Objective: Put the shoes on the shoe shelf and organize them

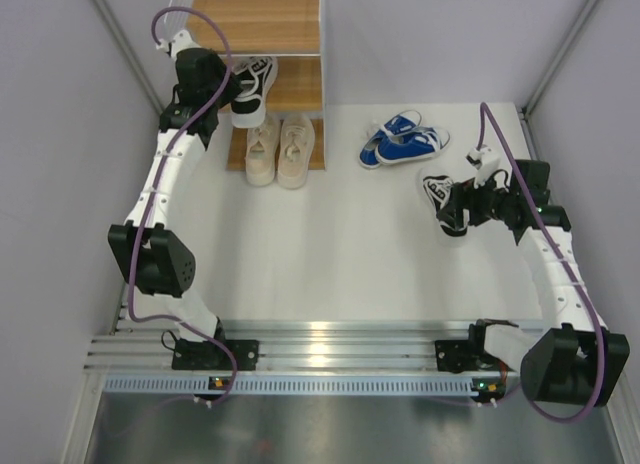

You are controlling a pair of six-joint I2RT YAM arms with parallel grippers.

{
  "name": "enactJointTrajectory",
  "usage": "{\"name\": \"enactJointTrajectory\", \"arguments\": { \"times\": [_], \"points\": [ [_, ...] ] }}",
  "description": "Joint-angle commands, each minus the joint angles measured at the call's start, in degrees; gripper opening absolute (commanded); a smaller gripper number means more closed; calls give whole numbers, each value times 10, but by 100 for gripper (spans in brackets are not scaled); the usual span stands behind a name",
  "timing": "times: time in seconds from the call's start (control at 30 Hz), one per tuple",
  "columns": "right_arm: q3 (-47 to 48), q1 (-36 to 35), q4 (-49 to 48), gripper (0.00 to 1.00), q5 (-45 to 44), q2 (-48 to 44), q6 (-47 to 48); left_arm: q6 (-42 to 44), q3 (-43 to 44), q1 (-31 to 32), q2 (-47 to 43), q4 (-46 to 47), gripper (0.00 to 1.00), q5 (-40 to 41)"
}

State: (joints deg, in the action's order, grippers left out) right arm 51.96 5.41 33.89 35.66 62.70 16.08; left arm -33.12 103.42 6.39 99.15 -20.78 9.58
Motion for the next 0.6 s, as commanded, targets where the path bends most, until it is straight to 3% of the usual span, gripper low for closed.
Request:
{"name": "enactJointTrajectory", "arguments": {
  "times": [0.0,0.33,0.57],
  "points": [
    [1,9,-17,73,5,-19,8,-21,12,-2,-19,59,42,-11],
    [1,9,-15,73,8,-21,11,-15,-28,-2,-79,61,57,-71],
    [13,9,21,74,51,-20,68,42,-75,-2,-149,61,65,-138]
  ]
}}
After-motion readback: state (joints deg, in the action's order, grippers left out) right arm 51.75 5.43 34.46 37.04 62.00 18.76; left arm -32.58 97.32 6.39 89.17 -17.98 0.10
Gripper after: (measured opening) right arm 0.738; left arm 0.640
